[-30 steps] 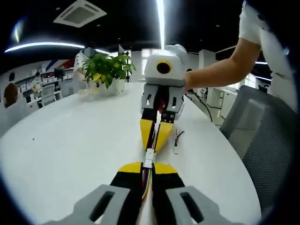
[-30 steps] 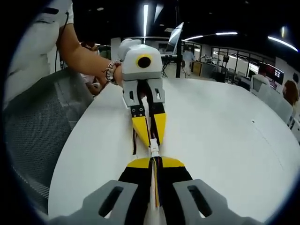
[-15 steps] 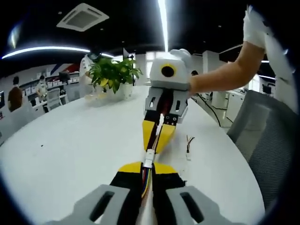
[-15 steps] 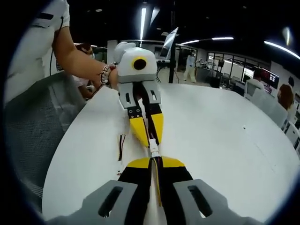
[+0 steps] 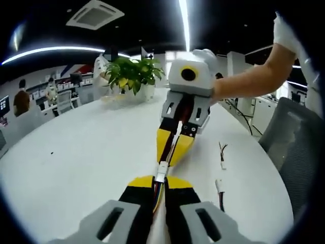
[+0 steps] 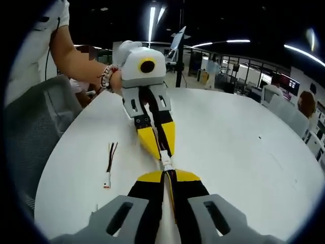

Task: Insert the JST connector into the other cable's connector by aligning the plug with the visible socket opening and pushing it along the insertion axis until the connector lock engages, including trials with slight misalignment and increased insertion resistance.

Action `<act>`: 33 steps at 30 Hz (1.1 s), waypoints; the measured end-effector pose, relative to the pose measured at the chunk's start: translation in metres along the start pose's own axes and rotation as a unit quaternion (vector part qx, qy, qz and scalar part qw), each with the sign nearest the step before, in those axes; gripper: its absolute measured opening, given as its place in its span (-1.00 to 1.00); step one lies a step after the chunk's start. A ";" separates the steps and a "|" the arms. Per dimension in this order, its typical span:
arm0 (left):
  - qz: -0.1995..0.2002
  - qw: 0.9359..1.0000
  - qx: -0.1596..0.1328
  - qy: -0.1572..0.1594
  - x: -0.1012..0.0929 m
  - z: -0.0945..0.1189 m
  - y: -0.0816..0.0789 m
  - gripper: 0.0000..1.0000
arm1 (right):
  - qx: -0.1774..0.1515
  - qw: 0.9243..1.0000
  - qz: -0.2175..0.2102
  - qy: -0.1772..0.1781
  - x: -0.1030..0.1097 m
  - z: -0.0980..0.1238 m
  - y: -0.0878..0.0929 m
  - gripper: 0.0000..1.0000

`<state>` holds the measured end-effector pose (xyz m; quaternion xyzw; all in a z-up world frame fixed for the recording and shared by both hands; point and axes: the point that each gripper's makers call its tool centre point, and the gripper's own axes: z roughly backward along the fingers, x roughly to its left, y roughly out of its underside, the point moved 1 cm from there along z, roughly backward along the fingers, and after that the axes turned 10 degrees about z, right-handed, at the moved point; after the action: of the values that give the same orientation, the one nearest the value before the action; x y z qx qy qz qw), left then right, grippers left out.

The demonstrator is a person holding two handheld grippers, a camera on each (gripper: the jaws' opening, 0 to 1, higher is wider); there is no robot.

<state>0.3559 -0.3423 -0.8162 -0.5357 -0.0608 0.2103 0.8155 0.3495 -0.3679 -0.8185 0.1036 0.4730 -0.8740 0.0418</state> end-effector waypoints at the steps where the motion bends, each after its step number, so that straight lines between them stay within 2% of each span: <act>1: 0.002 1.000 0.003 -0.001 0.001 -0.001 0.002 -0.99 | 0.003 1.000 -0.001 -0.002 0.000 -0.002 0.003 -0.93; 14: 0.021 0.999 0.026 -0.005 0.007 -0.010 0.018 -0.99 | 0.006 1.000 -0.020 -0.009 0.001 -0.012 0.017 -0.92; 25: 0.042 0.999 0.022 -0.008 0.007 -0.012 0.019 -0.98 | 0.004 1.000 -0.024 -0.004 0.002 -0.010 0.019 -0.91; 33: 0.041 0.999 0.023 -0.009 0.006 -0.013 0.018 -0.98 | 0.006 1.000 -0.023 -0.004 0.002 -0.009 0.019 -0.91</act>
<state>0.3603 -0.3445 -0.8385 -0.5172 -0.0416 0.2501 0.8175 0.3518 -0.3705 -0.8398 0.0897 0.4699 -0.8778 0.0233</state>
